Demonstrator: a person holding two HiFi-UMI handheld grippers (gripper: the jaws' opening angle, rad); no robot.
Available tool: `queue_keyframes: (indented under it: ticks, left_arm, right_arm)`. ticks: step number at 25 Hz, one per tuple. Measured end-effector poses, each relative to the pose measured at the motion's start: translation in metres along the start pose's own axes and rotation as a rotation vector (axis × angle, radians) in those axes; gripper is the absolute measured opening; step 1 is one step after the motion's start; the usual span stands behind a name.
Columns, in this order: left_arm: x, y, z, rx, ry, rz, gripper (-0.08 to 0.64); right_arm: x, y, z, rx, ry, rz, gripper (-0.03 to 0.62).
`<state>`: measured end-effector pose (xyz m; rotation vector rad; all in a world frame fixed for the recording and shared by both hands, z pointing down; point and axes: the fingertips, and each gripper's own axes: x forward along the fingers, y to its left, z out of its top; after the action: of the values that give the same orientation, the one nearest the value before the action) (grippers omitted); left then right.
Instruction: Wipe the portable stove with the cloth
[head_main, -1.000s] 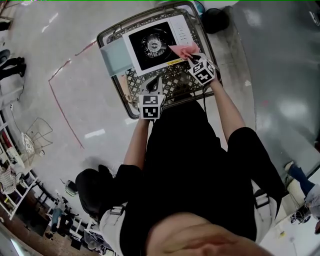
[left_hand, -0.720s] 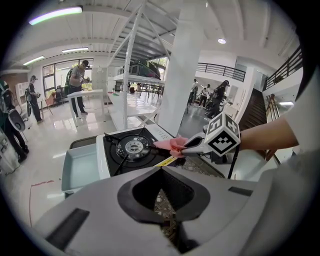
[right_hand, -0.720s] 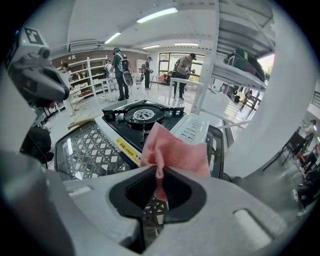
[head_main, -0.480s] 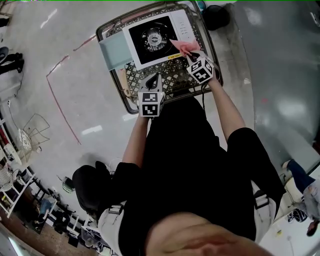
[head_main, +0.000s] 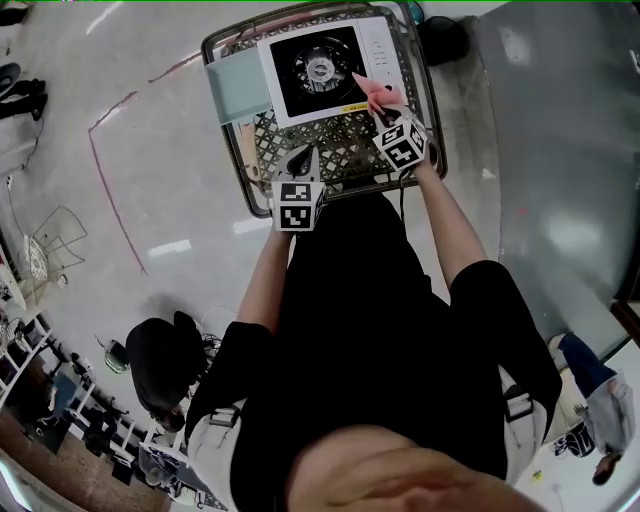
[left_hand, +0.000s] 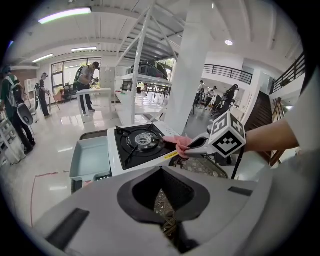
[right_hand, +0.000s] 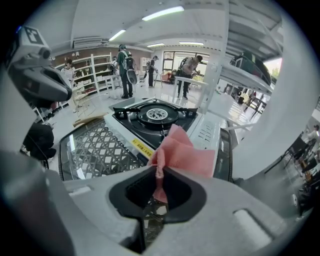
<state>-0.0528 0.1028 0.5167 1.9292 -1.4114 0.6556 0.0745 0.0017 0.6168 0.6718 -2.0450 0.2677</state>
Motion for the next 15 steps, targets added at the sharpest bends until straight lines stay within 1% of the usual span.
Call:
queue_keyframes:
  ticks: [3,5,7,10,13,15]
  left_arm:
    - [-0.003,0.001,-0.002,0.003,-0.007,0.004,0.0]
    - [-0.006,0.0,-0.001,0.004,-0.026,0.002,0.0]
    - [-0.011,-0.004,0.004,-0.023,-0.06,-0.019,0.0]
    - [-0.021,-0.007,0.014,-0.081,-0.128,-0.038,0.0]
    - [-0.028,-0.008,0.023,-0.066,-0.18,-0.018,0.0]
    - [-0.033,-0.009,0.027,-0.049,-0.204,-0.005,0.0]
  right_arm:
    - [-0.002,0.013,-0.002,0.022,0.0,0.021,0.038]
    - [-0.005,0.02,-0.004,0.038,-0.003,0.031,0.038]
    - [-0.01,0.024,-0.004,0.046,-0.016,0.028,0.037]
    - [-0.022,0.027,0.0,0.09,-0.069,0.002,0.037]
    - [-0.04,0.03,0.008,0.146,-0.127,-0.02,0.037]
    - [-0.054,0.034,0.016,0.158,-0.172,-0.032,0.037]
